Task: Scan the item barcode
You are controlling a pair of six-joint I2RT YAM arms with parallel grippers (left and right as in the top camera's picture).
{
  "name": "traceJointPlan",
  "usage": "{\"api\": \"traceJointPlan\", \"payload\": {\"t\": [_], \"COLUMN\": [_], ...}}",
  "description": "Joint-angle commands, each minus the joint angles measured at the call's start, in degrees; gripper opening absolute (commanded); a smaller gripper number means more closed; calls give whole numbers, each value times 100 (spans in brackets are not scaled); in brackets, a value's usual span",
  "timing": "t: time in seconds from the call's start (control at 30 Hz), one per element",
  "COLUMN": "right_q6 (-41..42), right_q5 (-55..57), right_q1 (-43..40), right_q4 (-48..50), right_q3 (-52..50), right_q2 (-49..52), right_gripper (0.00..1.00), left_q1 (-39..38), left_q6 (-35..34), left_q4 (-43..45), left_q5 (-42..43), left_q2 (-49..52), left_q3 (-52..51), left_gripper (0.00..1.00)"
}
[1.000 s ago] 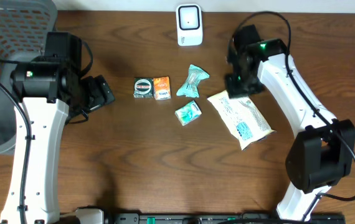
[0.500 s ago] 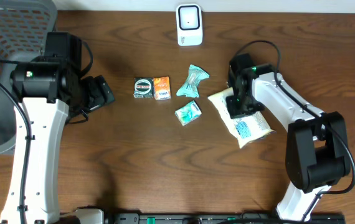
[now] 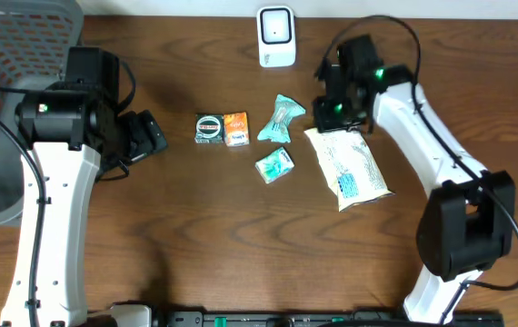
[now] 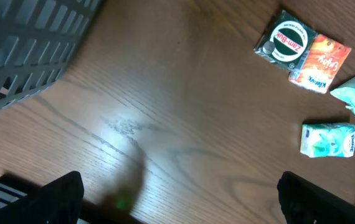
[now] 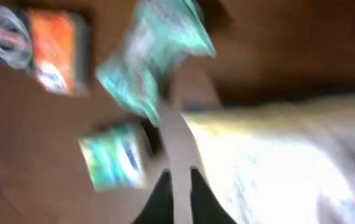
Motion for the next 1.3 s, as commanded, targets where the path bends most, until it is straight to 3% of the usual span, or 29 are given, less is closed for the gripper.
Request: {"api": "traceJointPlan", "payload": {"t": [0.0, 0.1, 0.2, 0.57, 0.8, 1.07, 1.17, 1.27], "right_q6": [-203, -201, -149, -33, 273, 177, 181, 184], "right_q5": [1805, 2334, 2323, 1808, 3198, 3080, 2535, 1578], "right_q1": [-48, -63, -61, -46, -192, -859, -1095, -1178], "right_q4": [-922, -1799, -2087, -1364, -962, 1539, 1259, 352], "right_q3": [435, 330, -24, -1751, -1768, -1744, -1290, -597], "right_q2": [2, 17, 17, 17, 17, 22, 17, 15], "right_gripper": [1, 1, 1, 1, 2, 13, 9, 2], "left_q1": [4, 2, 2, 4, 4, 2, 2, 2], "left_q6": [-52, -52, -52, -52, -52, -52, -52, -52], "left_q4": [-33, -33, -33, -33, -33, -33, -33, -33], "left_q5": [-33, -33, -33, -33, -33, -33, -33, -33], "left_q2": [33, 33, 33, 33, 33, 33, 33, 33], "left_q3": [4, 4, 4, 4, 4, 4, 4, 4], "left_gripper": [98, 98, 98, 98, 98, 98, 98, 98]}}
